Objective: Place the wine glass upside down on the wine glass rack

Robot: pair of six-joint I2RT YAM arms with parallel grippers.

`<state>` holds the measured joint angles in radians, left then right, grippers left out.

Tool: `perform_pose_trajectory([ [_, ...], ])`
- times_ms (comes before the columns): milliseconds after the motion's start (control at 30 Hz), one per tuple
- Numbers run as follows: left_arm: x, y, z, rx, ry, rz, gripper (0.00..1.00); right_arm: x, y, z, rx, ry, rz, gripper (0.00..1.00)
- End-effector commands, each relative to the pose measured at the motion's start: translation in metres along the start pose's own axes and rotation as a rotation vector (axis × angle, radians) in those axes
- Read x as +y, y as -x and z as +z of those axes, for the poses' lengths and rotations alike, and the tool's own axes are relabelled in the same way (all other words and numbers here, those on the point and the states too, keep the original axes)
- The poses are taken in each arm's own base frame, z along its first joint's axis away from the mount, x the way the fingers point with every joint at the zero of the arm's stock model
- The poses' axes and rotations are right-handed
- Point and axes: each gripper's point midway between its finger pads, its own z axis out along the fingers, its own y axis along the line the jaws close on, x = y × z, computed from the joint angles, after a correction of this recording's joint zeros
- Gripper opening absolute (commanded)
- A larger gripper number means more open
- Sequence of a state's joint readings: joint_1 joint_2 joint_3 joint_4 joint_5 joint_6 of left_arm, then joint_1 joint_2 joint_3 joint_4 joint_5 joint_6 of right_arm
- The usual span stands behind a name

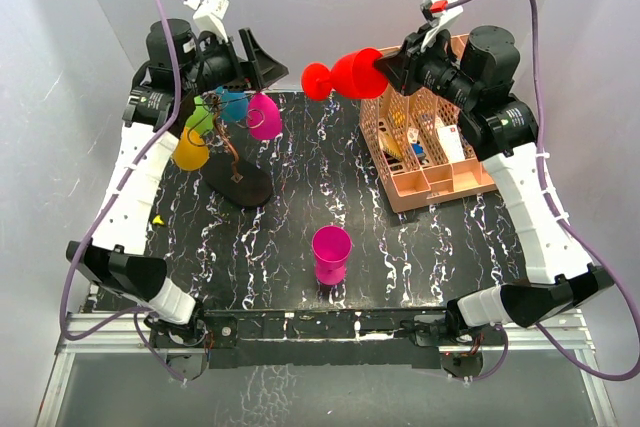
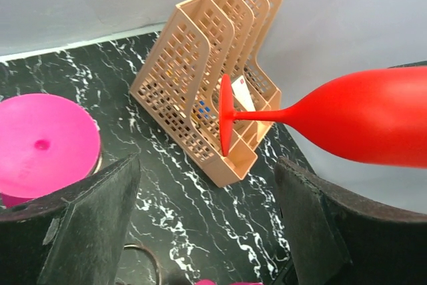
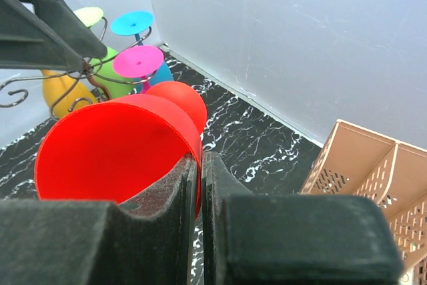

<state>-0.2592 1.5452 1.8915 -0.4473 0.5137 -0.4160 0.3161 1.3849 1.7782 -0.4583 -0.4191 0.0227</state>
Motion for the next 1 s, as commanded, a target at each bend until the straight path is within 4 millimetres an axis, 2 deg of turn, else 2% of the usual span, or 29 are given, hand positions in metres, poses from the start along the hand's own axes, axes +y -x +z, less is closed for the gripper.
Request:
perform_pose_trajectory([
  [0,-0.026,0.003,0.006,-0.002,-0.091,-0.053,0.78,0.015,0.050,-0.010,-0.143,0.043,0.003,0.08],
  [100,-0.031,-0.006,0.013,0.022,-0.116,-0.068,0.73,0.019,0.050,-0.011,-0.143,0.058,0.013,0.08],
  [333,-0.035,-0.028,0.026,0.082,-0.146,-0.112,0.72,0.021,0.048,-0.012,-0.140,0.070,0.014,0.08],
  [500,-0.033,-0.039,0.030,0.111,-0.151,-0.130,0.63,0.023,0.045,-0.014,-0.138,0.074,0.011,0.08],
  [733,-0.036,-0.045,0.032,0.125,-0.176,-0.149,0.49,0.027,0.045,-0.015,-0.137,0.095,0.011,0.08],
  [967,-0.035,-0.045,0.034,0.125,-0.180,-0.157,0.41,0.030,0.043,-0.016,-0.135,0.109,0.016,0.08],
])
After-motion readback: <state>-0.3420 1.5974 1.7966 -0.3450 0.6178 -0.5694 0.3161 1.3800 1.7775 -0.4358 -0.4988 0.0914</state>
